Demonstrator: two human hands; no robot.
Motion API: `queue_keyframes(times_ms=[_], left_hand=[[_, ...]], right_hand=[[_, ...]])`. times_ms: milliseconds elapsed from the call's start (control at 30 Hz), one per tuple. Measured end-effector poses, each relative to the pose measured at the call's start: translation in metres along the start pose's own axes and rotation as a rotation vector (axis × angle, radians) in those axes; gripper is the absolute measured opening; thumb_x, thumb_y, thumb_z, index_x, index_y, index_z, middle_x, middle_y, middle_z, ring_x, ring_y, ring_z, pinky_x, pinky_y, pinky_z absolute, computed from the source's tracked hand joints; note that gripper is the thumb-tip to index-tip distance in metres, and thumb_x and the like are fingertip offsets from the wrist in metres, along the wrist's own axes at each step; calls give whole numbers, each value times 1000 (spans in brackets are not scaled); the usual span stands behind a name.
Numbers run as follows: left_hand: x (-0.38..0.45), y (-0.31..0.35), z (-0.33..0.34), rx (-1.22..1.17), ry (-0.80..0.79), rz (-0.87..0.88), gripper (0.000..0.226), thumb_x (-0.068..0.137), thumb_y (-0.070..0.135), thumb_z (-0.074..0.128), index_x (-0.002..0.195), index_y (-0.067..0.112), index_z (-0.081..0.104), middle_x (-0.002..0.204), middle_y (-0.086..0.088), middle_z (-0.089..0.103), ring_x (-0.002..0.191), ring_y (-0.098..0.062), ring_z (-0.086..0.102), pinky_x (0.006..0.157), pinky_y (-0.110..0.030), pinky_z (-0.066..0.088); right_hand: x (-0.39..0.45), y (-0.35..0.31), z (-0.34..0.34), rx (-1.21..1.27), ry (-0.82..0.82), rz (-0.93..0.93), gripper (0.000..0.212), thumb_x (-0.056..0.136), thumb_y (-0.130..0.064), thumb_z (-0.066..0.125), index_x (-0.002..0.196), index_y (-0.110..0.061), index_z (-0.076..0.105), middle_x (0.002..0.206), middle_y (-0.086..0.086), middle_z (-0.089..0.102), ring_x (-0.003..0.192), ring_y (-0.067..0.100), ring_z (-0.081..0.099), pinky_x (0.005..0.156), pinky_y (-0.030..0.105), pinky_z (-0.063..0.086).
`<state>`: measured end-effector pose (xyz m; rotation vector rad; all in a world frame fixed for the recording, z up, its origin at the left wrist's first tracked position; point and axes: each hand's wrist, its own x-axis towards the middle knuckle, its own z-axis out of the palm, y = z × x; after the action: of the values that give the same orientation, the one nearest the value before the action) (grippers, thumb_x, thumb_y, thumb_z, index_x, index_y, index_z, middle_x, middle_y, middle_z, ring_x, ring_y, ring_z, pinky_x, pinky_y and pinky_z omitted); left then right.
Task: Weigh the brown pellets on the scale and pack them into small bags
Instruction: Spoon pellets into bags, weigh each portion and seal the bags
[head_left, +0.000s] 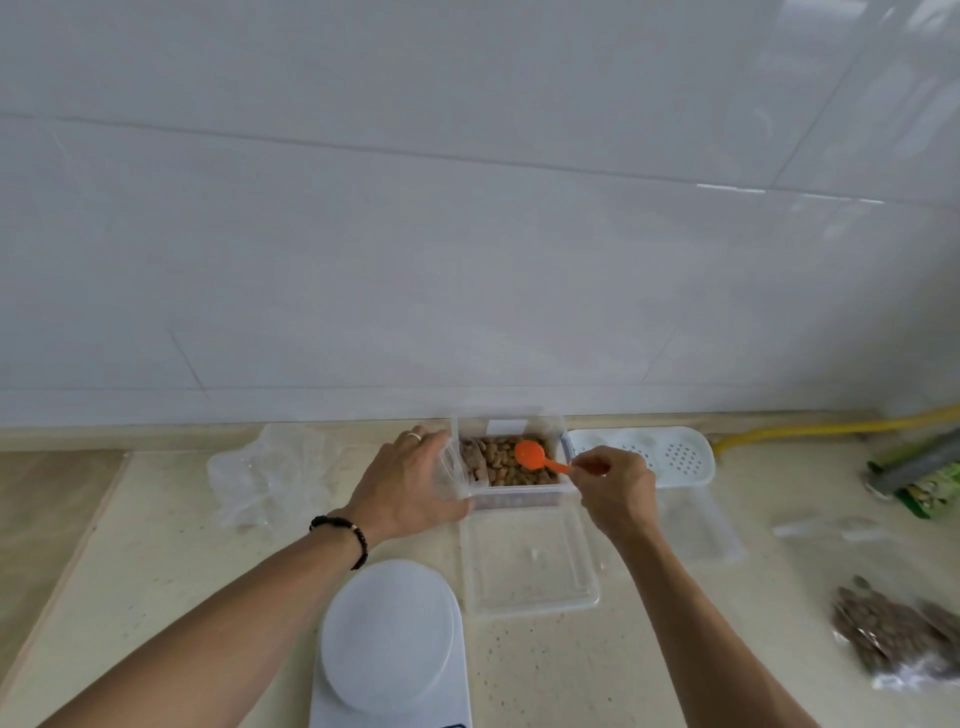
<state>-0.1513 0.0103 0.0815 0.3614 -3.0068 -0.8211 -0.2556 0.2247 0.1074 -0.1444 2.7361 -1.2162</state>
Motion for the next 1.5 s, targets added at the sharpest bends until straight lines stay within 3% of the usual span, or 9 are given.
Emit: queue_keyframes(times_ms=[167, 300, 500, 767, 1033, 1267, 1333, 1500], left_hand=[[19, -13, 13, 63, 5, -1, 86, 66, 69, 60, 136, 21, 43, 127, 1, 51, 115, -20, 47, 97, -33, 38], [24, -20, 20, 50, -9, 14, 77, 66, 66, 66, 128, 25, 46, 117, 6, 53, 107, -15, 49, 93, -31, 37], [26, -28, 25, -34, -12, -13, 81, 65, 65, 67, 131, 24, 42, 128, 6, 51, 115, -14, 48, 101, -32, 36], [26, -28, 26, -3, 56, -14, 78, 66, 62, 69, 129, 22, 47, 122, 6, 54, 110, -14, 50, 96, -29, 36], [35, -19, 30, 85, 64, 9, 81, 64, 69, 62, 128, 20, 47, 118, 4, 55, 109, -16, 52, 94, -32, 39], [50, 8, 30, 46, 49, -79, 63, 65, 64, 69, 108, 24, 45, 108, 4, 53, 99, -19, 52, 76, -32, 40], [51, 14, 30, -38, 41, -91, 73, 64, 64, 71, 118, 21, 46, 112, 3, 52, 102, -19, 52, 82, -33, 42], [49, 21, 30, -168, 61, -77, 79, 53, 68, 66, 114, 22, 47, 107, 7, 50, 97, -15, 51, 83, -35, 46]], right_hand=[[25, 16, 5, 84, 60, 83, 23, 84, -3, 59, 80, -23, 70, 74, 2, 70, 70, 22, 69, 70, 39, 60], [41, 26, 17, 159, 86, 125, 16, 88, -2, 61, 95, -14, 69, 79, 4, 71, 58, 13, 70, 67, 34, 61], [38, 24, 43, 195, -114, 138, 14, 90, -3, 59, 95, -9, 70, 74, 9, 68, 46, 15, 63, 45, 25, 48], [34, 25, 45, 415, -150, 315, 14, 88, 5, 56, 91, -2, 68, 72, 14, 63, 46, 15, 56, 49, 27, 47], [31, 33, 17, 625, -89, 408, 13, 88, 6, 57, 92, 0, 67, 88, 22, 70, 48, 16, 53, 48, 25, 44], [23, 7, -20, 510, -8, 163, 13, 85, 2, 62, 86, -8, 70, 78, 20, 67, 39, 13, 49, 41, 23, 39], [16, -5, -20, 327, -31, -7, 14, 88, -3, 62, 84, -14, 71, 74, 6, 67, 38, 9, 52, 40, 19, 39], [-1, -25, -14, -16, -95, -453, 15, 90, -11, 61, 85, -21, 71, 64, -20, 60, 54, -3, 55, 51, 10, 37]])
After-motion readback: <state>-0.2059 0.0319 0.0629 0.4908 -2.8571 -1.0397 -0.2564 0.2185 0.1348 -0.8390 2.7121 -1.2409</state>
